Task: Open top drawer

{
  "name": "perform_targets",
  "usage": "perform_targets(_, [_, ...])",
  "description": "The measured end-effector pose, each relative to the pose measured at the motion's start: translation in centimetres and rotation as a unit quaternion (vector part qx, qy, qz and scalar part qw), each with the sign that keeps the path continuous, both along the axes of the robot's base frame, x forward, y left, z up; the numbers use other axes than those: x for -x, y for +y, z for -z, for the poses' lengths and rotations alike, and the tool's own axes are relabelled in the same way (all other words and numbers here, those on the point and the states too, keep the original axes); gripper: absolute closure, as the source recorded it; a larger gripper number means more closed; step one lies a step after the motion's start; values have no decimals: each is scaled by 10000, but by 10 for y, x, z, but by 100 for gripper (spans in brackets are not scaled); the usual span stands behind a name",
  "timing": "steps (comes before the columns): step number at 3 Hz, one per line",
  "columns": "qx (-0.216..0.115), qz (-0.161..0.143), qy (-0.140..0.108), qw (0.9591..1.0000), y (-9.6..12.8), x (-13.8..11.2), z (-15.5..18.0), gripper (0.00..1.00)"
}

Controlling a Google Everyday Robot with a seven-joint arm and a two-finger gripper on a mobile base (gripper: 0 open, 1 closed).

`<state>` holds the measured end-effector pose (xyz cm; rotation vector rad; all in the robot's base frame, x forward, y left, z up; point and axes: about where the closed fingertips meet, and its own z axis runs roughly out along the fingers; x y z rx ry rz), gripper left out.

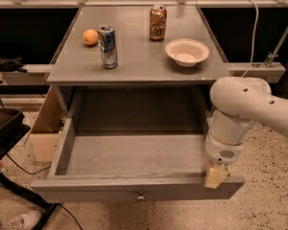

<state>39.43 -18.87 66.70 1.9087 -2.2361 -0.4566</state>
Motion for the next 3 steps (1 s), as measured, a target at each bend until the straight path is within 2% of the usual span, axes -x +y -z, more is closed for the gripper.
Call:
perform_targets(1, [0, 0, 0, 10000, 0, 0, 0, 35])
perform_targets(2, [-264, -534, -403, 9974, 10, 0, -23, 4])
perform_targets(3, [-484, -1118, -1090, 9865, 14, 8, -70, 0])
